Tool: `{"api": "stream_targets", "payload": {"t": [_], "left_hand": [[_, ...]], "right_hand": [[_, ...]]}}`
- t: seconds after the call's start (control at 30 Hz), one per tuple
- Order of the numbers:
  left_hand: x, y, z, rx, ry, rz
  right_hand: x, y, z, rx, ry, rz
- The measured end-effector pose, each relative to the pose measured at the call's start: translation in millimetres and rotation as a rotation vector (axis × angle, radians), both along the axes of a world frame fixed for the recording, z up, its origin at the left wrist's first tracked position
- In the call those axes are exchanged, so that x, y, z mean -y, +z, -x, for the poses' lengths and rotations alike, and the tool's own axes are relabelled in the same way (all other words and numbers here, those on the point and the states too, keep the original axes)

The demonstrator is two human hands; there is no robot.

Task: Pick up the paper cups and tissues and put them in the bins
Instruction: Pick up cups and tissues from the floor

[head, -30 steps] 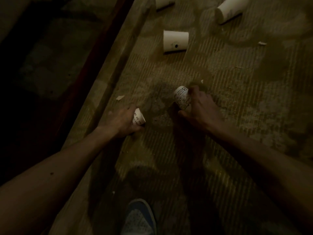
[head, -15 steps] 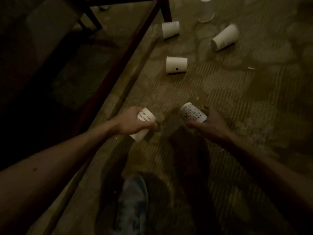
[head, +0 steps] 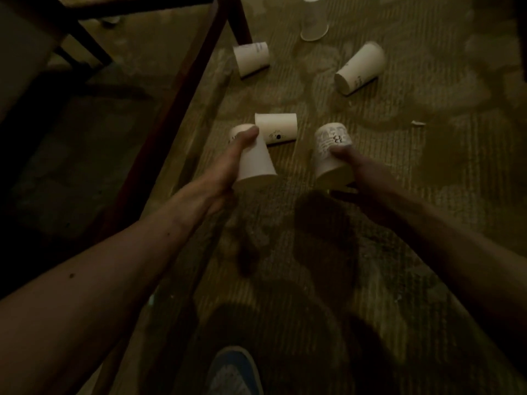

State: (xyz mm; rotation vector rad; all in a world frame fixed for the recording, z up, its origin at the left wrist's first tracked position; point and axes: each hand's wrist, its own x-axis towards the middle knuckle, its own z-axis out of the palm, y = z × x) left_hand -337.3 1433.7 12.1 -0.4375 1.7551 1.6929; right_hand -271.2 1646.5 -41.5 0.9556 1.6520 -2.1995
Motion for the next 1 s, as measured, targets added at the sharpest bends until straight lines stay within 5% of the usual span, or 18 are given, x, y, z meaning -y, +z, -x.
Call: {"api": "stream_targets", "payload": {"t": [0.2,0.57,1.0], "left_hand": [[-15,-20,56,-0.066,0.032,-0.269],[-16,-44,84,-0.099,-0.100,-0.129],[-28,-36,37,-0.247,-0.197,-0.030]], "right_hand": [[14,1,56,-0.091,-0.052,0.209],[35,-9,96,-0.160,0.029,0.235],[19,17,31,-0.014,0.064,0.206]]}}
